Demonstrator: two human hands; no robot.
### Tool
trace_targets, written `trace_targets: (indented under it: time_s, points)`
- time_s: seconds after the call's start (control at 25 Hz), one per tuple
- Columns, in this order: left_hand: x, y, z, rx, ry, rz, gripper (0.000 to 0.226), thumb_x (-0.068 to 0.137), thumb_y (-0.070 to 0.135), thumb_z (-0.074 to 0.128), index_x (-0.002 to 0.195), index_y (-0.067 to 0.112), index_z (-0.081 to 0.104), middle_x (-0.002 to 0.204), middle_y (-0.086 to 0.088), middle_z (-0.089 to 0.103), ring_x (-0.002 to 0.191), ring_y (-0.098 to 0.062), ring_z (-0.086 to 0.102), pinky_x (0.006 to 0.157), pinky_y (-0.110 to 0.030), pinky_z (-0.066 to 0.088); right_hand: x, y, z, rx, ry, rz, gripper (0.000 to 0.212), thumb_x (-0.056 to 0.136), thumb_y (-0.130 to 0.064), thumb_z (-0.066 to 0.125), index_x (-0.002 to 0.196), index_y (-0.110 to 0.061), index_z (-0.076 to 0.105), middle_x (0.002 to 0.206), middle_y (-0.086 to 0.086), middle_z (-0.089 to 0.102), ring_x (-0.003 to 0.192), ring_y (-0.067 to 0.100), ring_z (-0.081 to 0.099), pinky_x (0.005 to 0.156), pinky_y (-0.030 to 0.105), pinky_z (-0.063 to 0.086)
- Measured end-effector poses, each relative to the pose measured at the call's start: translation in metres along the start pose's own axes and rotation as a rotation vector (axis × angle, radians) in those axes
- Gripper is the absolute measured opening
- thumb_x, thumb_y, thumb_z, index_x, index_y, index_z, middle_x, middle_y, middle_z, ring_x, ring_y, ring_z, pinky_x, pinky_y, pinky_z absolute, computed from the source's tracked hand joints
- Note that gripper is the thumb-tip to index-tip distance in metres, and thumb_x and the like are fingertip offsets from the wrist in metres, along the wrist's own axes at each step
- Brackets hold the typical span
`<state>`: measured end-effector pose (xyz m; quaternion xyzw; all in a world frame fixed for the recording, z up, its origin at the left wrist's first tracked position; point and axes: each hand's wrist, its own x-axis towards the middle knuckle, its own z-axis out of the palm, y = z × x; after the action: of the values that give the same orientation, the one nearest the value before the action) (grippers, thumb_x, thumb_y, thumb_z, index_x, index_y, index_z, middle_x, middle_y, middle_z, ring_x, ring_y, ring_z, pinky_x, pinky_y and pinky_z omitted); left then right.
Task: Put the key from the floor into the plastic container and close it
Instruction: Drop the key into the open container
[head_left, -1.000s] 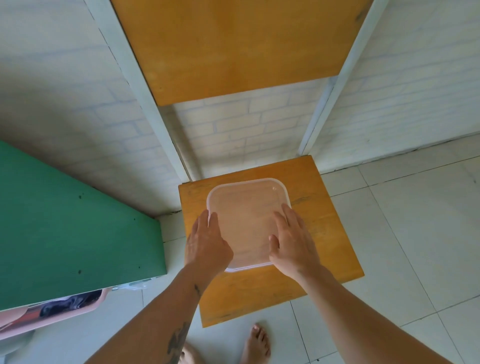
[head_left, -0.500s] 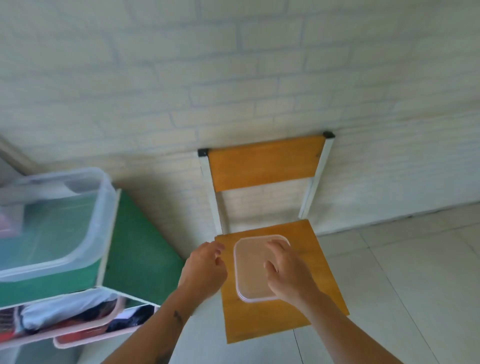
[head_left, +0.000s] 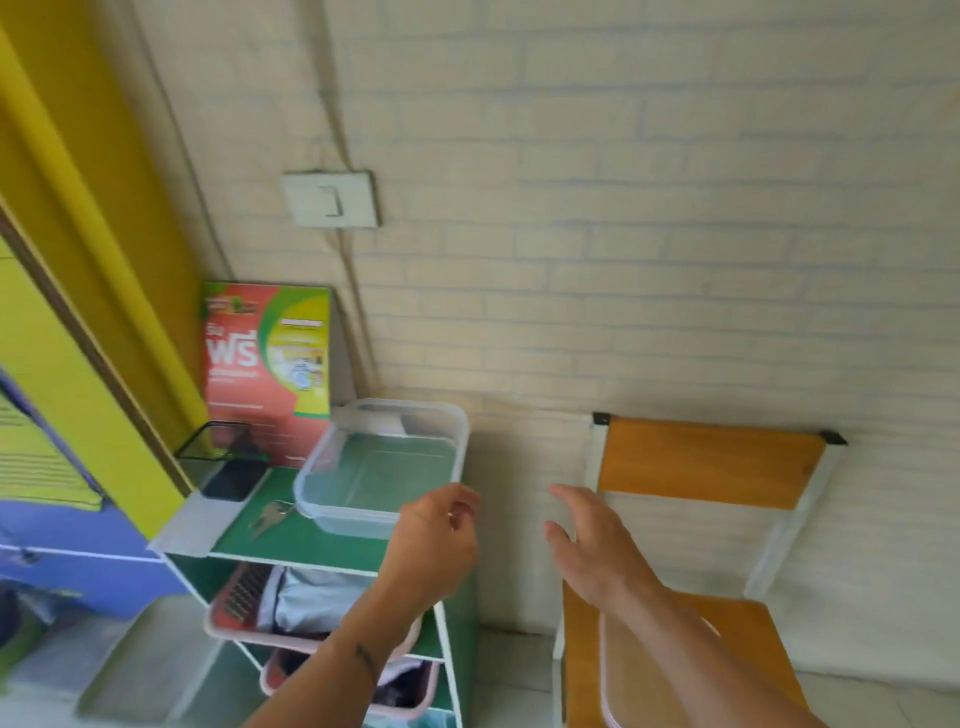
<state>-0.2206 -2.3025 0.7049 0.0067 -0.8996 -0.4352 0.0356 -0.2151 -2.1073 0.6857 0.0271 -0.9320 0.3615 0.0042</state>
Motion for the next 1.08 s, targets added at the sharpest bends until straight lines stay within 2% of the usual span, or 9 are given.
trace_targets:
  time_s: [0.2, 0.36, 0.44, 0.6, 0.72, 0.84, 0.92, 1.08]
  points:
    - [0.022, -0.042, -0.073, -0.12, 0.019, -0.01, 0.037, 0.082, -0.001, 0.046, 0.093, 0.023, 0.072, 0.084, 0.004, 0.074, 0.078, -0.018, 0.07, 0.072, -0.031, 0.057, 0.025, -0.068, 0.038, 0.007, 0.019, 0.008, 0.053, 0.099, -0.032, 0.047, 0.149, -0.02, 0.034, 0.156, 0.001, 0.034, 0.142, 0.018, 0.032, 0.114, 0.034, 0.027]
    - [0.05, -0.083, -0.123, -0.176, 0.041, -0.012, 0.037, 0.084, -0.001, 0.045, 0.09, 0.023, 0.072, 0.083, 0.005, 0.074, 0.075, -0.019, 0.071, 0.056, -0.026, 0.052, 0.047, -0.111, 0.073, 0.01, 0.059, 0.033, 0.054, 0.099, -0.033, 0.047, 0.15, -0.021, 0.033, 0.155, 0.001, 0.037, 0.14, 0.018, 0.035, 0.113, 0.036, 0.03]
    - [0.061, -0.098, -0.143, -0.19, 0.06, -0.002, 0.037, 0.084, -0.002, 0.044, 0.091, 0.022, 0.072, 0.083, 0.005, 0.074, 0.075, -0.017, 0.071, 0.054, -0.023, 0.053, 0.057, -0.125, 0.085, 0.01, 0.077, 0.066, 0.055, 0.099, -0.032, 0.046, 0.151, -0.021, 0.031, 0.156, 0.0, 0.034, 0.142, 0.018, 0.033, 0.114, 0.036, 0.028]
    - [0.082, -0.137, -0.165, -0.162, 0.123, -0.008, 0.033, 0.085, 0.0, 0.047, 0.093, 0.021, 0.072, 0.087, 0.005, 0.074, 0.077, -0.018, 0.068, 0.073, -0.031, 0.056, 0.069, -0.141, 0.104, -0.015, 0.119, 0.167, 0.059, 0.099, -0.03, 0.046, 0.152, -0.018, 0.025, 0.156, 0.003, 0.03, 0.142, 0.021, 0.032, 0.113, 0.036, 0.027]
    - [0.097, -0.175, -0.16, -0.072, 0.141, -0.059, 0.034, 0.081, 0.001, 0.049, 0.1, 0.017, 0.071, 0.098, -0.003, 0.071, 0.088, -0.024, 0.065, 0.086, -0.04, 0.055, 0.076, -0.138, 0.112, -0.043, 0.152, 0.276, 0.063, 0.099, -0.03, 0.046, 0.154, -0.018, 0.017, 0.159, 0.004, 0.024, 0.144, 0.024, 0.028, 0.114, 0.04, 0.026]
    - [0.103, -0.205, -0.15, 0.04, 0.041, -0.115, 0.043, 0.079, 0.0, 0.052, 0.117, 0.013, 0.066, 0.114, -0.01, 0.063, 0.108, -0.03, 0.059, 0.1, -0.04, 0.047, 0.08, -0.13, 0.119, -0.07, 0.122, 0.352, 0.065, 0.1, -0.03, 0.046, 0.154, -0.017, 0.013, 0.16, 0.006, 0.02, 0.145, 0.027, 0.026, 0.114, 0.042, 0.026]
    - [0.105, -0.219, -0.143, 0.15, -0.064, -0.151, 0.05, 0.081, 0.005, 0.055, 0.129, 0.017, 0.059, 0.126, -0.011, 0.056, 0.12, -0.032, 0.05, 0.107, -0.045, 0.042, 0.085, -0.125, 0.123, -0.08, 0.103, 0.37, 0.063, 0.1, -0.029, 0.044, 0.153, -0.015, 0.014, 0.159, 0.006, 0.022, 0.143, 0.027, 0.028, 0.113, 0.041, 0.028]
    - [0.107, -0.235, -0.136, 0.358, -0.129, -0.133, 0.054, 0.083, 0.01, 0.057, 0.135, 0.023, 0.055, 0.128, -0.005, 0.052, 0.118, -0.03, 0.041, 0.105, -0.044, 0.04, 0.1, -0.117, 0.127, -0.158, 0.121, 0.303, 0.049, 0.1, -0.023, 0.042, 0.146, -0.016, 0.026, 0.148, 0.005, 0.037, 0.125, 0.023, 0.046, 0.102, 0.039, 0.044]
